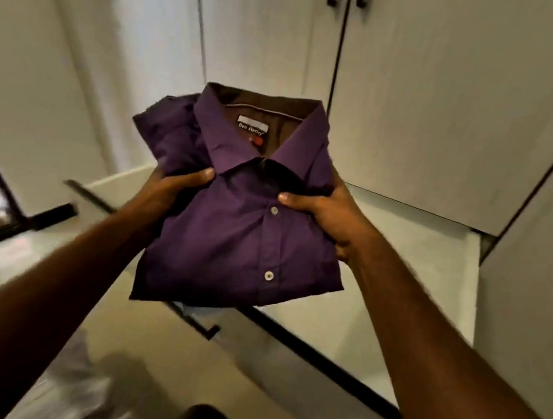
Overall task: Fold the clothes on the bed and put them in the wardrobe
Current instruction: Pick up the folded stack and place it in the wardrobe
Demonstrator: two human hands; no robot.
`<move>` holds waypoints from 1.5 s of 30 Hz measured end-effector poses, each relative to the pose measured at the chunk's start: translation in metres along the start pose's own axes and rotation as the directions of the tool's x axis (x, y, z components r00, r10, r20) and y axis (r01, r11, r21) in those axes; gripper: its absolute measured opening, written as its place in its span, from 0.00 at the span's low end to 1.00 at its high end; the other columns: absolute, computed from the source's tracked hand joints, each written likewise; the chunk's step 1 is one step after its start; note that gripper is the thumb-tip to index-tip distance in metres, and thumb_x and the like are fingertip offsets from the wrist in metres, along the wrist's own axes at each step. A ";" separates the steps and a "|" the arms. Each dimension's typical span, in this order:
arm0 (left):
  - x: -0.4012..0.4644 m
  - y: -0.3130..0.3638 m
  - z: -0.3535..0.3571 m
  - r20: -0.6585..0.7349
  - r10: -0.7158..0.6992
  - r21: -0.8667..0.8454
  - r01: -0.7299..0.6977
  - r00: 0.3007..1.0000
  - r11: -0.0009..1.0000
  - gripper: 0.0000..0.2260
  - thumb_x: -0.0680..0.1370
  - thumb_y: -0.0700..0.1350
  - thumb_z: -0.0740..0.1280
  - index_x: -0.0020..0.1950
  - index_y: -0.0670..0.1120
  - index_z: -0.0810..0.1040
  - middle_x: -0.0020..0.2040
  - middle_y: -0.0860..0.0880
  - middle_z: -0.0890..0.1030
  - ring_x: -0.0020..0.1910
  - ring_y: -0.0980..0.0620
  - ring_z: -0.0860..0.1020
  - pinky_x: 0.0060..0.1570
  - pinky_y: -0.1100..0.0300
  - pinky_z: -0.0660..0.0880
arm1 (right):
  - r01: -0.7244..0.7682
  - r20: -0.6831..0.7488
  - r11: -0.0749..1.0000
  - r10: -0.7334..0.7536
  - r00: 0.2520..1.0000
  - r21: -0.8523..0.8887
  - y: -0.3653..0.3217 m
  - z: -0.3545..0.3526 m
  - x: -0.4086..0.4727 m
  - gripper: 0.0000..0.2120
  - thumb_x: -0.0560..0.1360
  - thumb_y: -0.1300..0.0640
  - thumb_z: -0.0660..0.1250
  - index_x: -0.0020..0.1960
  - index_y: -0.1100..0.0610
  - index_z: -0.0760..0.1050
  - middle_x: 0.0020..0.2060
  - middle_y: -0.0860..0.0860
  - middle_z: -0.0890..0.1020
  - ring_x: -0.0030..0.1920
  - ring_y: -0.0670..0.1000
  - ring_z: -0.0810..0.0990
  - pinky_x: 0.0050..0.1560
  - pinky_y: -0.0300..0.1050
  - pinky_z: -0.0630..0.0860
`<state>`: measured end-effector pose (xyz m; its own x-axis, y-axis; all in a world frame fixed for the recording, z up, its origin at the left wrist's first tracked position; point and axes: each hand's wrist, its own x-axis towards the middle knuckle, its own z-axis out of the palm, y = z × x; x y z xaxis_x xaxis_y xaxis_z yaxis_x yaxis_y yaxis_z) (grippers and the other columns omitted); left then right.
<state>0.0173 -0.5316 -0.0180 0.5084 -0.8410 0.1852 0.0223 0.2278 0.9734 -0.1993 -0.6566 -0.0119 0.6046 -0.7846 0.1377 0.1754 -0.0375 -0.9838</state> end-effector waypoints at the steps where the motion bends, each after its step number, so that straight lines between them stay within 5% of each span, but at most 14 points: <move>1: 0.024 -0.012 0.020 0.039 -0.015 0.001 0.015 0.999 1.000 0.23 0.74 0.39 0.71 0.69 0.43 0.76 0.63 0.44 0.83 0.61 0.44 0.82 0.56 0.52 0.80 | 0.000 -0.039 1.000 0.000 0.999 -0.001 0.004 -0.023 0.012 0.39 0.66 0.68 0.79 0.71 0.47 0.69 0.60 0.45 0.82 0.57 0.48 0.83 0.54 0.45 0.82; 5: 0.102 -0.077 0.094 0.169 -0.156 -0.002 0.158 0.973 0.987 0.26 0.72 0.41 0.74 0.70 0.43 0.76 0.63 0.44 0.82 0.61 0.44 0.82 0.59 0.50 0.79 | -0.044 -0.219 0.999 0.047 0.975 0.021 0.042 -0.113 0.043 0.39 0.66 0.67 0.80 0.70 0.45 0.70 0.60 0.45 0.82 0.57 0.47 0.84 0.57 0.48 0.82; 10: 0.141 -0.155 0.163 0.290 -0.416 0.108 0.403 0.862 0.909 0.30 0.67 0.44 0.78 0.68 0.43 0.78 0.61 0.43 0.83 0.60 0.42 0.82 0.61 0.46 0.78 | -0.196 -0.422 0.975 0.224 0.878 0.110 0.103 -0.183 0.028 0.40 0.67 0.70 0.78 0.73 0.50 0.69 0.61 0.49 0.83 0.58 0.51 0.84 0.60 0.55 0.81; 17: 0.155 -0.227 0.241 0.359 -0.635 0.281 0.570 0.684 0.772 0.37 0.58 0.46 0.83 0.66 0.42 0.78 0.59 0.44 0.84 0.56 0.45 0.84 0.58 0.48 0.80 | -0.456 -0.706 0.888 0.354 0.614 0.049 0.157 -0.240 0.000 0.46 0.62 0.66 0.82 0.75 0.51 0.68 0.65 0.51 0.80 0.62 0.54 0.80 0.65 0.58 0.77; 19: 0.156 -0.248 0.251 0.322 -0.686 0.368 0.582 0.652 0.726 0.39 0.59 0.45 0.84 0.68 0.43 0.77 0.61 0.45 0.83 0.57 0.48 0.83 0.61 0.48 0.79 | -0.594 -0.742 0.804 0.416 0.525 0.031 0.171 -0.240 0.000 0.48 0.65 0.65 0.81 0.79 0.54 0.62 0.71 0.54 0.75 0.68 0.57 0.76 0.71 0.56 0.71; 22: 0.143 -0.274 0.249 0.201 -0.721 0.504 0.562 0.663 0.656 0.52 0.53 0.56 0.86 0.74 0.49 0.71 0.67 0.50 0.79 0.63 0.49 0.79 0.66 0.46 0.75 | -0.816 -0.735 0.577 0.540 0.410 -0.031 0.178 -0.233 -0.001 0.50 0.67 0.58 0.81 0.81 0.60 0.55 0.74 0.59 0.69 0.72 0.61 0.70 0.74 0.51 0.66; 24: 0.134 -0.269 0.247 0.126 -0.719 0.584 0.535 0.683 0.610 0.54 0.55 0.56 0.86 0.76 0.48 0.66 0.71 0.48 0.75 0.67 0.46 0.75 0.68 0.47 0.73 | -0.879 -0.723 0.467 0.575 0.382 -0.092 0.168 -0.230 -0.001 0.49 0.68 0.57 0.80 0.80 0.63 0.55 0.74 0.61 0.69 0.72 0.62 0.70 0.72 0.50 0.65; 30: 0.125 -0.207 0.256 0.016 -0.662 0.770 0.413 0.749 0.487 0.50 0.65 0.56 0.81 0.78 0.46 0.58 0.72 0.42 0.69 0.71 0.39 0.70 0.67 0.40 0.70 | -0.906 -0.728 0.307 0.543 0.419 -0.293 0.106 -0.232 0.024 0.45 0.72 0.56 0.77 0.78 0.66 0.53 0.72 0.65 0.69 0.71 0.64 0.71 0.69 0.52 0.68; 33: 0.120 -0.166 0.268 -0.009 -0.635 0.824 0.366 0.772 0.432 0.50 0.68 0.60 0.78 0.80 0.48 0.54 0.76 0.42 0.65 0.74 0.39 0.66 0.68 0.37 0.67 | -0.845 -0.665 0.267 0.525 0.531 -0.464 0.076 -0.232 0.037 0.46 0.73 0.56 0.75 0.79 0.65 0.50 0.75 0.64 0.65 0.72 0.65 0.68 0.72 0.54 0.67; 39: 0.075 -0.063 0.300 -0.076 -0.472 0.858 0.299 0.878 0.418 0.35 0.76 0.56 0.71 0.78 0.47 0.62 0.75 0.45 0.68 0.73 0.44 0.69 0.69 0.43 0.68 | -0.400 -0.294 0.238 0.380 0.877 -0.885 -0.003 -0.245 0.041 0.33 0.74 0.56 0.71 0.75 0.61 0.61 0.71 0.61 0.69 0.70 0.64 0.70 0.70 0.62 0.69; 45: -0.020 0.034 0.283 -0.304 -0.339 0.789 0.435 0.890 0.433 0.25 0.77 0.54 0.70 0.70 0.43 0.71 0.67 0.43 0.75 0.62 0.42 0.77 0.63 0.46 0.73 | 0.004 0.087 0.258 0.311 0.946 -0.966 -0.081 -0.196 0.016 0.23 0.79 0.54 0.65 0.72 0.57 0.66 0.66 0.59 0.76 0.66 0.63 0.75 0.62 0.58 0.75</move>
<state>-0.2359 -0.6458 0.0491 0.7070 -0.6765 -0.2064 -0.4485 -0.6545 0.6087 -0.3566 -0.7875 0.0477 0.6942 -0.7004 -0.1657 -0.7031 -0.6106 -0.3646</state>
